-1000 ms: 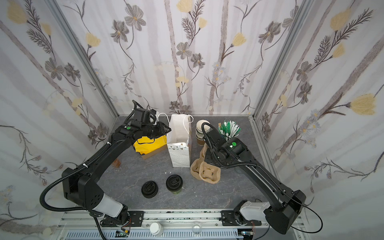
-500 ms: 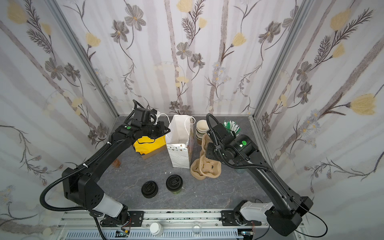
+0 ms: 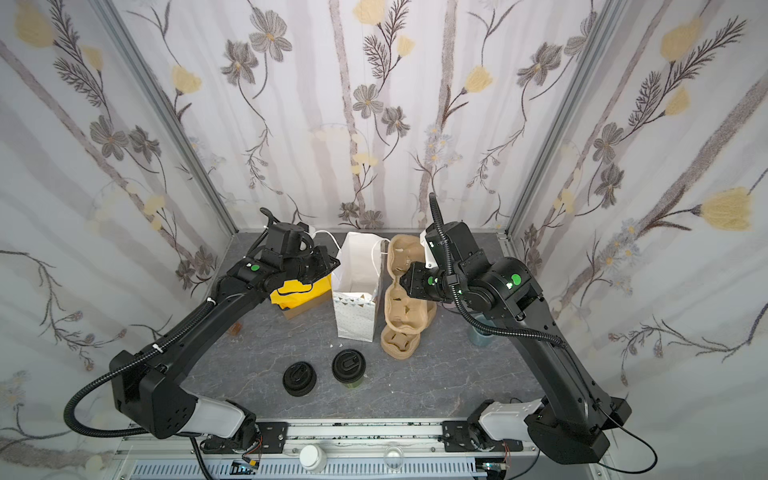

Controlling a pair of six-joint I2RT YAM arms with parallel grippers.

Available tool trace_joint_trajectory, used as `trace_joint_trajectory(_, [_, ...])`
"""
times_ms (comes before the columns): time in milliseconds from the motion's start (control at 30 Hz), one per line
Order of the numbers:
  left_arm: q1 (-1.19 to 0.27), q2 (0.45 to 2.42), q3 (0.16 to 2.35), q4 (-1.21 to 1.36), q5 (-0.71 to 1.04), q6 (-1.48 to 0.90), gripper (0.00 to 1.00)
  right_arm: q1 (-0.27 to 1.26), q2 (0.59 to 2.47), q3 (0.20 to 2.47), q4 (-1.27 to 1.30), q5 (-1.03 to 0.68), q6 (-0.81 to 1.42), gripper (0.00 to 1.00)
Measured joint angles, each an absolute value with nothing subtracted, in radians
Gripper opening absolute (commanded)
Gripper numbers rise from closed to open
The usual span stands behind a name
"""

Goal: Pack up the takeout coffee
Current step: 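Carry the brown pulp carrier over the bag opening with the right gripper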

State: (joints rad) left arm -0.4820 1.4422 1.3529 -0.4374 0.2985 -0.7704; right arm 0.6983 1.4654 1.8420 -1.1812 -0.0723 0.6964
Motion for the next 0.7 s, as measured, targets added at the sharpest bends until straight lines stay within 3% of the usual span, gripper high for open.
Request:
trace_joint_trajectory(433, [-0.502, 1.349, 1.202, -0.309, 0.258, -0.898, 0.01, 0.748, 1.62, 1.913, -0.912, -0.197, 0.778, 0.25])
trace_joint_trajectory(500, [-0.503, 1.336, 1.19, -0.296, 0.255, -0.905, 0.14, 0.753, 1.654, 1.92, -0.875, -0.2, 0.796, 0.25])
trace_joint_trajectory(633, [-0.503, 1.306, 1.178, -0.284, 0.239, -0.909, 0.5, 0.762, 1.719, 1.95, -0.826, -0.17, 0.841, 0.25])
trace_joint_trajectory(700, [-0.503, 1.287, 1.174, -0.282, 0.225, -0.909, 0.59, 0.765, 1.75, 1.967, -0.812, -0.145, 0.867, 0.25])
